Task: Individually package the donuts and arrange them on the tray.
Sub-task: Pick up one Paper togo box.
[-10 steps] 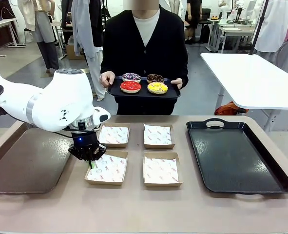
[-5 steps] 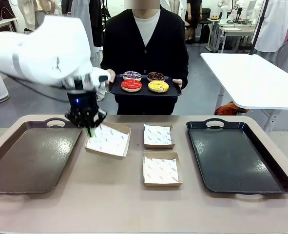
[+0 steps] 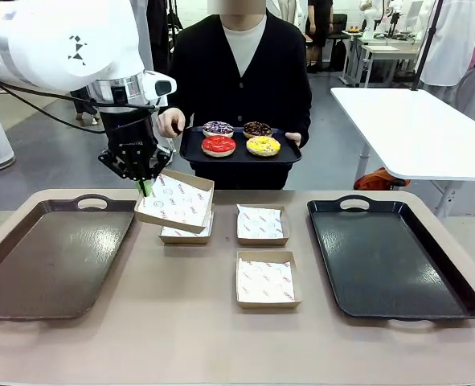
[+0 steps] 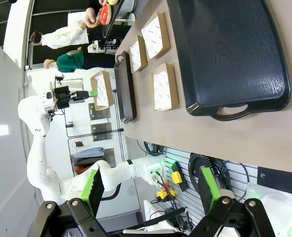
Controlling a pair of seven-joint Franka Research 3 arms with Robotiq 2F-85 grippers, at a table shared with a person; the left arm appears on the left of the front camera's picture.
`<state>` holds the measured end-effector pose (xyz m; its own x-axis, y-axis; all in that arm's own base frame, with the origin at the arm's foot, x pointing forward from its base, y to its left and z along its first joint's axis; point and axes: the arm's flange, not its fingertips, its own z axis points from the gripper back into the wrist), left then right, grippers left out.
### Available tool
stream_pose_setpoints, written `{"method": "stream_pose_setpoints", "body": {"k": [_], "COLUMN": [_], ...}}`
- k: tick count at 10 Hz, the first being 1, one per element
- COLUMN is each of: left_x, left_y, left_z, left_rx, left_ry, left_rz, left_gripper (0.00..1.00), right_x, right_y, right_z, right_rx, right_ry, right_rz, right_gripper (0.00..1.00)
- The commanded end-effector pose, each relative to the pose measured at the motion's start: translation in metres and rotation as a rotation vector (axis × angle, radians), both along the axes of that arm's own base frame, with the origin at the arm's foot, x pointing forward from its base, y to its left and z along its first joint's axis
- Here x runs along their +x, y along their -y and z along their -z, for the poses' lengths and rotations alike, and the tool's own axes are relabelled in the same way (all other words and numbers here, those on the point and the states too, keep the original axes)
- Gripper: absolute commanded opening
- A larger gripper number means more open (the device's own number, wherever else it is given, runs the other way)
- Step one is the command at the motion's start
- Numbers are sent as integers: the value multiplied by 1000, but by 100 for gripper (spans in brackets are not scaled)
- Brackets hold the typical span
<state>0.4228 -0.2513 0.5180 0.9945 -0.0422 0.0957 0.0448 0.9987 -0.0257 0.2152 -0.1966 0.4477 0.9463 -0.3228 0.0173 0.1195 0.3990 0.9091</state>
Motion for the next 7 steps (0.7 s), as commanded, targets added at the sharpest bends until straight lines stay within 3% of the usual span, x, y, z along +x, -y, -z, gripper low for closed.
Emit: {"method": "stream_pose_setpoints", "body": {"k": [1, 5, 7], "left_x": [-1, 0, 48], "left_y": [1, 2, 3], "left_z": [-5, -1, 5], "left_rx": [-3, 0, -38], "left_ry": [11, 2, 7], "left_rz": [4, 4, -58], "left_gripper": [0, 1, 1], "right_x": [0, 0, 0], "right_y": [-3, -3, -3], "right_z": [2, 2, 2], "right_rx": [3, 3, 3], "right_ry": [8, 8, 8], "right_rz": [12, 12, 12], "right_gripper": [100, 100, 100]}}
